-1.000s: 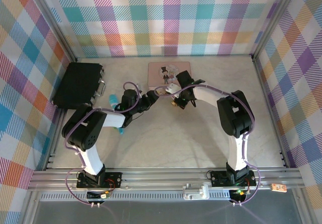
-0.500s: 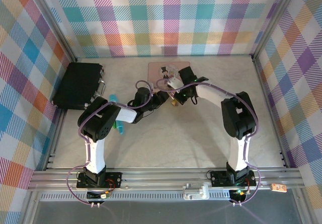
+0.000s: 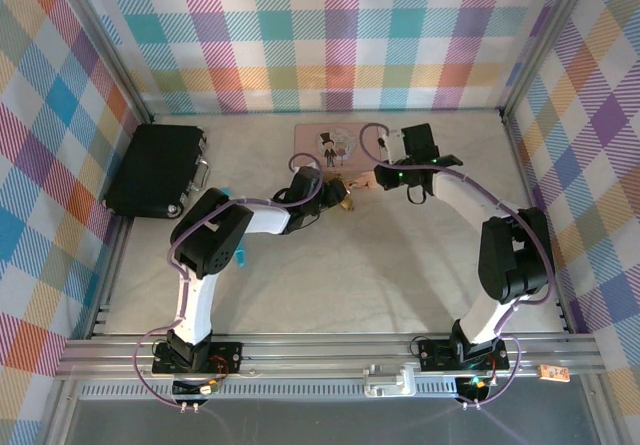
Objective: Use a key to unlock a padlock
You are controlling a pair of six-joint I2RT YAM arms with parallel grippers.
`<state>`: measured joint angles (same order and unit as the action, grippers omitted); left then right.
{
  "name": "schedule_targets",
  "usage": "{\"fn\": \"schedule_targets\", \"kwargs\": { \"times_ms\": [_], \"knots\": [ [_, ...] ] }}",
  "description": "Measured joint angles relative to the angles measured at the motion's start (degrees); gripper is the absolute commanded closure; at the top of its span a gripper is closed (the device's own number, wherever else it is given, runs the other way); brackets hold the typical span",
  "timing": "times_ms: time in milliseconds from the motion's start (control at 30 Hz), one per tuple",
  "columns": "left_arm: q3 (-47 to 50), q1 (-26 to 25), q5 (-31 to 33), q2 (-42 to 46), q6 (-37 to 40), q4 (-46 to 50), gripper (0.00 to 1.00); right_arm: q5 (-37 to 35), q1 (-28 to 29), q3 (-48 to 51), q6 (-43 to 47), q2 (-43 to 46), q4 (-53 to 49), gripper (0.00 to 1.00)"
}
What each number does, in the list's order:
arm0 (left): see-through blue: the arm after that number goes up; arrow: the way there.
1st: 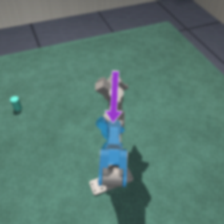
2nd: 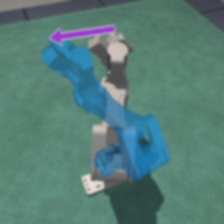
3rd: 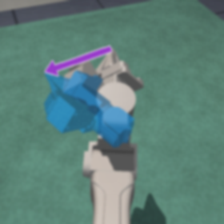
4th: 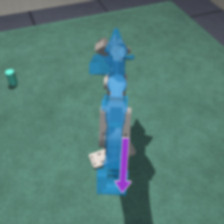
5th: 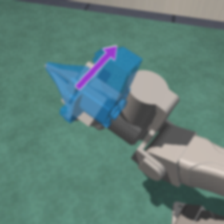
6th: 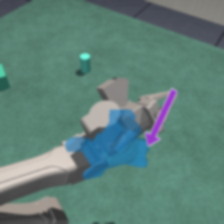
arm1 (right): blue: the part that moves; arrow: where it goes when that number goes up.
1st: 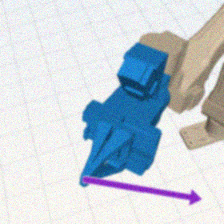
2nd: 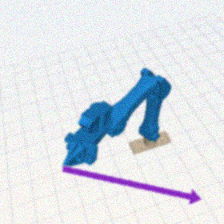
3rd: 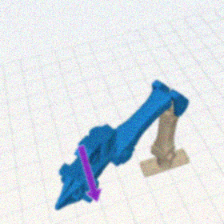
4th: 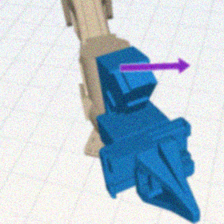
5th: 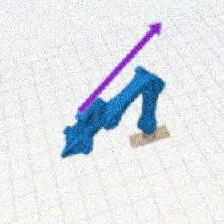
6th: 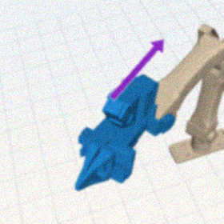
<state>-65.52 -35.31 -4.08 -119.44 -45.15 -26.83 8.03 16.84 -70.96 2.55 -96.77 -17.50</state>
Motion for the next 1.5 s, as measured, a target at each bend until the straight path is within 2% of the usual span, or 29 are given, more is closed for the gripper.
{"fn": "schedule_targets", "kwargs": {
  "times_ms": [167, 333, 400, 667, 800, 1000, 1333, 1400, 1500],
  "knots": [
    [-1.0, -0.4, 0.8, -0.4, 1.2, 1.5, 0.54, 4.3, -1.6, 0.2, -3.2, 0.1, -0.3, 0.57],
    [4.2, 0.2, 0.7, 3.9, 0.9, 1.5, 0.46, 5.4, 2.6, -0.5, -4.0, -2.2, -1.9, 0.48],
    [7.6, 0.7, 0.4, 7.2, 0.2, 1.3, 0.44, 4.1, 5.4, -1.0, -5.7, -4.3, -3.1, 0.4],
    [16.3, 5.6, -0.4, 17.2, -2.2, 0.8, 0.41, -7.1, 14.4, -8.8, -21.1, -11.1, -11.7, 0.33],
    [17.3, 7.1, -1.4, 19.8, -2.6, -0.8, 0.4, -11.8, 16.6, -11.8, -28.8, -13.2, -13.9, 0.32],
    [21.3, 9.0, -3.6, 21.4, -4.3, -5.8, 0.4, -16.5, 18.3, -12.7, -36.7, -17.7, -14.8, 0.36],
    [24.6, 11.1, -6.0, 22.1, -6.5, -8.6, 0.39, -19.0, 19.3, -15.1, -41.9, -22.6, -14.8, 0.37],
    [24.9, 11.1, -6.3, 23.3, -6.4, -8.9, 0.37, -19.6, 19.3, -15.4, -42.5, -22.8, -14.5, 0.37],
    [24.9, 11.3, -6.4, 25.7, -5.2, -7.9, 0.27, -21.0, 19.3, -15.6, -43.1, -23.3, -14.2, 0.4]
  ]
}}
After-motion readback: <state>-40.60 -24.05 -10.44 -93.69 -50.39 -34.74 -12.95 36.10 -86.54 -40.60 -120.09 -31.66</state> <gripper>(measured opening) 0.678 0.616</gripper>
